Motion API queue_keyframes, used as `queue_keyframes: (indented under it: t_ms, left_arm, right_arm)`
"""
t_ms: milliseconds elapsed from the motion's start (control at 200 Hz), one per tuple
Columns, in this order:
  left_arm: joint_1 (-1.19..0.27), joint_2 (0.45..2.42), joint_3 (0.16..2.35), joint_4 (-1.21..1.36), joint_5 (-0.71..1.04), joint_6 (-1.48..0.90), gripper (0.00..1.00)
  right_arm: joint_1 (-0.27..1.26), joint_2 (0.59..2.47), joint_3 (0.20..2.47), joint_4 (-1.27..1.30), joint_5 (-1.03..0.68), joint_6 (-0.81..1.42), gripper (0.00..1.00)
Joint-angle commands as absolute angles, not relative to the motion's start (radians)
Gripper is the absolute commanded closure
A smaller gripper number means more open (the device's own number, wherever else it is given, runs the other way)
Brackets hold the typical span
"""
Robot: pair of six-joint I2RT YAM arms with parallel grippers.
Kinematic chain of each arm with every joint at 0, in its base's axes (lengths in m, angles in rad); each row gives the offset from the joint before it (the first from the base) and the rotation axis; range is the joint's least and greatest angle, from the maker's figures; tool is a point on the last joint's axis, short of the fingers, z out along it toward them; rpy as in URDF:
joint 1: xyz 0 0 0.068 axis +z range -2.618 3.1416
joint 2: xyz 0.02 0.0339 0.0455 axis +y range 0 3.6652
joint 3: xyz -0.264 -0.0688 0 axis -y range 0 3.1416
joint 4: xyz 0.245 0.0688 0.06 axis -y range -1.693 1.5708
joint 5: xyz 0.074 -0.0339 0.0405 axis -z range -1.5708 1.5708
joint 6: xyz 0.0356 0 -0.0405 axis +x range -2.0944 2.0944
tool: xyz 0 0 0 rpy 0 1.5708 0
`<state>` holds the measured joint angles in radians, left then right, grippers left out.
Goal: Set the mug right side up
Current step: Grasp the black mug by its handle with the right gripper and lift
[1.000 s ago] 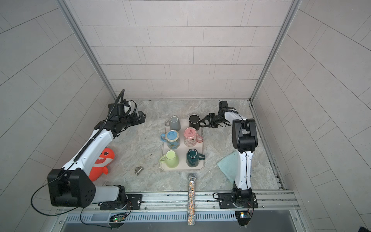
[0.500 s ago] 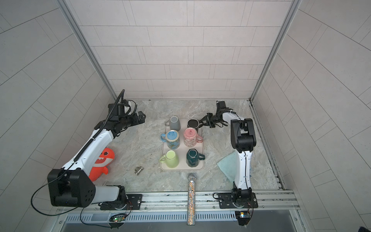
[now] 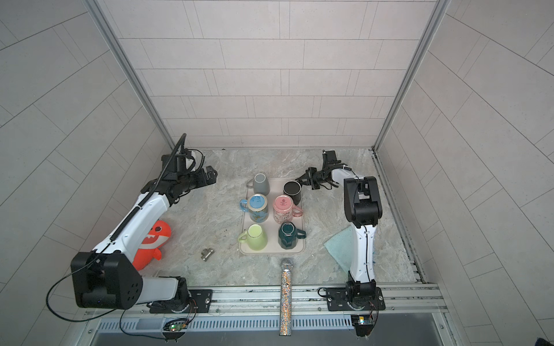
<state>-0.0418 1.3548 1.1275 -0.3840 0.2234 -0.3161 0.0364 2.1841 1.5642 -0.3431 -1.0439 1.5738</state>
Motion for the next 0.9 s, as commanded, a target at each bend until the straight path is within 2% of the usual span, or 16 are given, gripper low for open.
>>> queue_keyframes:
  t_ms: [0, 520, 791, 896]
  left_arm:
    - [-0.042, 1.337, 1.154, -0.399, 0.210, -0.306, 0.00]
    - [-0.040, 1.358, 1.206, -0.364, 0.286, -0.342, 0.00]
    - [-0.041, 1.389, 1.268, -0.306, 0.373, -0.400, 0.01]
    - [-0.043, 1.416, 1.308, -0.267, 0.425, -0.431, 0.03]
  right_arm:
    - [0.038, 2.195, 1.548, -0.212, -0.999, 1.670, 1.00]
    - [0.080, 2.105, 1.491, 0.406, -1.056, 1.844, 1.00]
    - [0.107, 2.102, 1.536, 0.620, -1.113, 1.836, 1.00]
    - [0.121, 2.093, 1.589, 0.633, -1.151, 1.764, 1.00]
